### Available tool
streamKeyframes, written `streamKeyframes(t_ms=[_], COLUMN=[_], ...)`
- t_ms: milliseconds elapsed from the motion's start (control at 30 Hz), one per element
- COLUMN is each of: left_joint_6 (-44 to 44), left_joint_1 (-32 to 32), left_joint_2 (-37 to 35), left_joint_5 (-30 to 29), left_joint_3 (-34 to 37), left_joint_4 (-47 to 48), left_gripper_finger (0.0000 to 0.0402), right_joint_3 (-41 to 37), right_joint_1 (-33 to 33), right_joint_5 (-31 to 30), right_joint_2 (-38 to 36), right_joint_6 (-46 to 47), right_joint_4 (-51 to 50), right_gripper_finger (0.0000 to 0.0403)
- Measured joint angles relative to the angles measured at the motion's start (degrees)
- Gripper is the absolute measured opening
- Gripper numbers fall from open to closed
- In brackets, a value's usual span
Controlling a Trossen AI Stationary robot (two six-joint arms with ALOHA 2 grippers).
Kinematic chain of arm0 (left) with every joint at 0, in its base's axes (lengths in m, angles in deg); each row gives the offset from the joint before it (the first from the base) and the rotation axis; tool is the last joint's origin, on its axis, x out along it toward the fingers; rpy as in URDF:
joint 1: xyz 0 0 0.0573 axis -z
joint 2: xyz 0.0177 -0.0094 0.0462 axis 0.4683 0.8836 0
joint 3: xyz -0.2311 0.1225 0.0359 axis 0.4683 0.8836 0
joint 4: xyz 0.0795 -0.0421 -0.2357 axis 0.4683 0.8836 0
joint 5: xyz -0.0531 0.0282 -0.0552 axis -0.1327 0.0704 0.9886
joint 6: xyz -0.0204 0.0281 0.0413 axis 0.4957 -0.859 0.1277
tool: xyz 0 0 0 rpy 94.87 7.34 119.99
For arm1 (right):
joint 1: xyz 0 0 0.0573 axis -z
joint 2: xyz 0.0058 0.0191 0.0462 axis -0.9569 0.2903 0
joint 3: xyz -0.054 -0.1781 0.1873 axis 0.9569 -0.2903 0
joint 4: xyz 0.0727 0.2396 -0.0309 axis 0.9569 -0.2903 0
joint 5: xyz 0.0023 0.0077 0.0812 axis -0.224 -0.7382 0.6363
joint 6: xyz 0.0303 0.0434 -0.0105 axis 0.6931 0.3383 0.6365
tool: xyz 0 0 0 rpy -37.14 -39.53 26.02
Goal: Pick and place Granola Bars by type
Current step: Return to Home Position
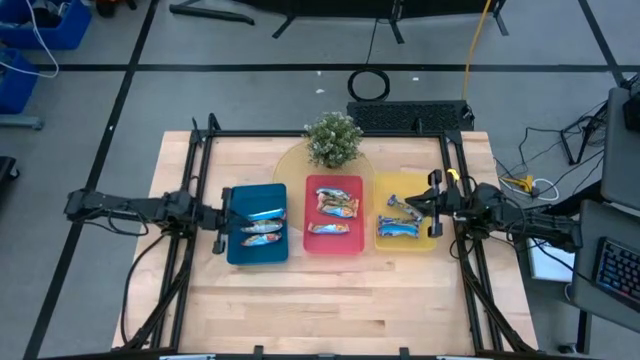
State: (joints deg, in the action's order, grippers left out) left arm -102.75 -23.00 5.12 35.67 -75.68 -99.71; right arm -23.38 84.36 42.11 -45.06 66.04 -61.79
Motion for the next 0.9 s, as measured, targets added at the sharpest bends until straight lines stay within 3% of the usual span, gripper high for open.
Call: streamKeyframes(t_ms=[100, 400, 900], left_joint_6=[0.56, 4.9, 11.0], left_joint_1=[-1.29, -5.81, -6.64], left_joint_2=[0.01, 0.01, 0.17], left_joint_5=[2.73, 3.81, 3.61], left_joint_3=[0.0, -0.02, -0.02], left_joint_4=[1.34, 4.05, 4.06], left_gripper_finger=[0.0002, 0.0002, 0.0012], right_joint_3=[-0.04, -0.09, -0.13], right_joint_1=[-0.02, -0.02, -0.02], right_joint_5=[0.02, 0.02, -0.09], right_joint_2=[0.0, 0.0, 0.02], right_joint_6=[-0.33, -0.94, 0.32], right_joint_4=[-0.37, -0.35, -0.36], right_gripper_finger=[0.0, 0.0, 0.0])
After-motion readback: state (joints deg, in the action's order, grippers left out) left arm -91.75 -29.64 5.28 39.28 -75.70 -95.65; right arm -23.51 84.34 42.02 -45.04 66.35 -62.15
